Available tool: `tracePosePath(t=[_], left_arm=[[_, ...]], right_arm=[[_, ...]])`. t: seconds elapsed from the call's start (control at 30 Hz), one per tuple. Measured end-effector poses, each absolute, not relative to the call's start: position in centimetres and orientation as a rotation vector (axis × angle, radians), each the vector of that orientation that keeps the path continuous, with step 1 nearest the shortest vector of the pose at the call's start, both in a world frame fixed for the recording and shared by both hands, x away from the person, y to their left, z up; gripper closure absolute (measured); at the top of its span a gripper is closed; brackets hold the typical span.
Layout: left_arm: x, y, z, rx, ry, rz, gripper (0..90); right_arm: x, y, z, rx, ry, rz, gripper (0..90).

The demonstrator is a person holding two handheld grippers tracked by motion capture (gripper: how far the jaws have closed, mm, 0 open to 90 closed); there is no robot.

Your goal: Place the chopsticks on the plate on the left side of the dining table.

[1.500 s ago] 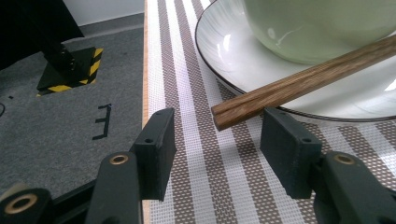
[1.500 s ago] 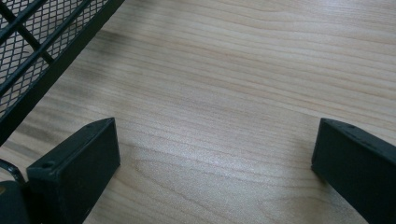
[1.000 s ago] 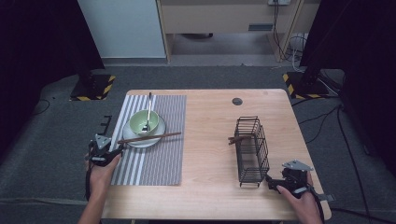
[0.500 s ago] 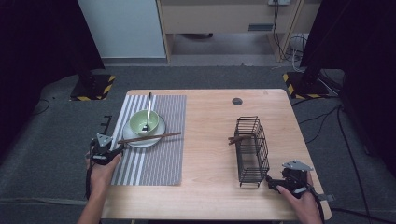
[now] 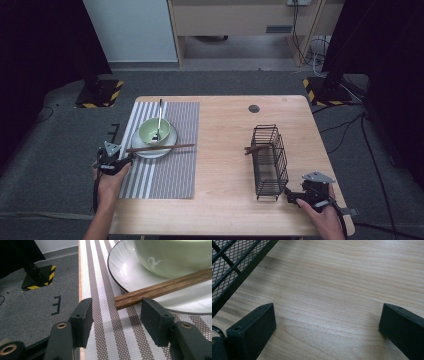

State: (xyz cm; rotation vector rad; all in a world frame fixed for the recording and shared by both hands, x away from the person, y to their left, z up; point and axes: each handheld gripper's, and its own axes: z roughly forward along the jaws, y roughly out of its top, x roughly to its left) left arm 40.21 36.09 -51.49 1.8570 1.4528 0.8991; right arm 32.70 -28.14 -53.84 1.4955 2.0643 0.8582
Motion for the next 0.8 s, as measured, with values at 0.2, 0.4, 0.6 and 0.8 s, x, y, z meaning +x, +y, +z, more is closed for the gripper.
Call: tracePosePath(t=[0.2,0.4,0.6,0.8], left_arm=[[40.41,36.25,-51.65,1.844,1.459,0.902,43.0],[40.51,36.41,-51.75,1.837,1.467,0.908,43.0],[40.65,36.46,-51.85,1.832,1.470,0.909,42.9],[40.75,36.62,-51.95,1.816,1.479,0.896,42.9]], right_arm=[[32.70,-28.13,-53.84,1.496,2.064,0.858,1.0],[32.69,-28.13,-53.84,1.497,2.065,0.858,1.1],[32.70,-28.13,-53.84,1.496,2.064,0.858,1.0],[32.70,-28.13,-53.84,1.496,2.064,0.858,1.0]])
